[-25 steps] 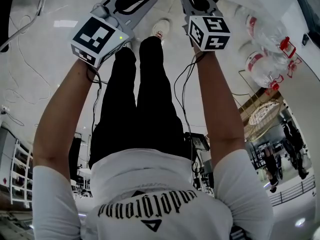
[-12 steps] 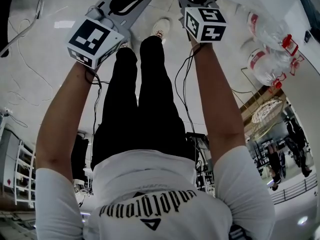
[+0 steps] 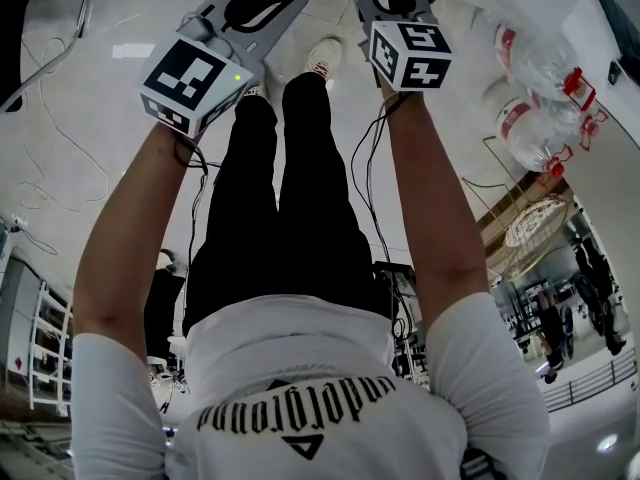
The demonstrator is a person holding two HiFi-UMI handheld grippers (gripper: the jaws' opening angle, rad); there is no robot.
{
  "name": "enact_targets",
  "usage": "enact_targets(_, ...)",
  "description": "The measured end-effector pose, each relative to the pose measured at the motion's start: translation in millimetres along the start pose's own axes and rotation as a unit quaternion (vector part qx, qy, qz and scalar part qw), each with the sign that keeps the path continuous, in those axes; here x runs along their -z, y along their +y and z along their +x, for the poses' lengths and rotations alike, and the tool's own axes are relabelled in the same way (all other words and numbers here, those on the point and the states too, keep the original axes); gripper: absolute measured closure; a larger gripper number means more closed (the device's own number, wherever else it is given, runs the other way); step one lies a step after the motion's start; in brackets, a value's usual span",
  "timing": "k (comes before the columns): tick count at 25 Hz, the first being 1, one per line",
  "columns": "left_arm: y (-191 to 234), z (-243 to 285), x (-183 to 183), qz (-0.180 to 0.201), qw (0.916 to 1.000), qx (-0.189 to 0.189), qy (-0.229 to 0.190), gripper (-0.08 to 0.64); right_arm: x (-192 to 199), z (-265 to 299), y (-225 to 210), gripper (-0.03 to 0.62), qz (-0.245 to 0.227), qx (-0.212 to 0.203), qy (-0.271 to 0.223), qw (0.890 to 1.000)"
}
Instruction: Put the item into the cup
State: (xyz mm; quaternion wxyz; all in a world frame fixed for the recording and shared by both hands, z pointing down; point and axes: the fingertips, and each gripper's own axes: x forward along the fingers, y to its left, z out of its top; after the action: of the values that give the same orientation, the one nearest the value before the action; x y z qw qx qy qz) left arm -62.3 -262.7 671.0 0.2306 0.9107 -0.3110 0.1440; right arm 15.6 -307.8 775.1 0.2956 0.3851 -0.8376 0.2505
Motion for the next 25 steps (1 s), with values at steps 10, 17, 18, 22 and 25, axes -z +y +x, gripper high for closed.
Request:
enact_targets(10,-25.3,-20.6,-31.1,0.005,0.9998,-0.004,-0.017,0.545,-17.7,-43.7,17.5,0.494,0.004,0.014,-0.020,1.000)
enact_targets(17,-49.2,-46.2,-65.4,0.024,0.9992,-0.002,-0.032,0.545,-49.4,-94.4,42.5,0.547,-0.010,0.014,-0.041,0.999)
enact_targets(18,-53.1,-51.9,-70.8,0.024,0.9992,-0.004,-0.033,0.545,-55.7,-104.1,47.7,0.551,-0.014,0.013,-0.045,0.999)
enact_targets(22,-72.8,-77.2,-93.6,0.026,0.9991,-0.011,-0.031,0.545,-82.3,-148.6,73.3,0.566,-0.041,0.002,-0.055,0.998)
enact_targets(25,-87.4,-95.6,-119.3,0.033,0.9986,-0.006,-0.042,0.545,-106.8,-185.5,88.7,0.572,-0.052,-0.001,-0.070,0.996)
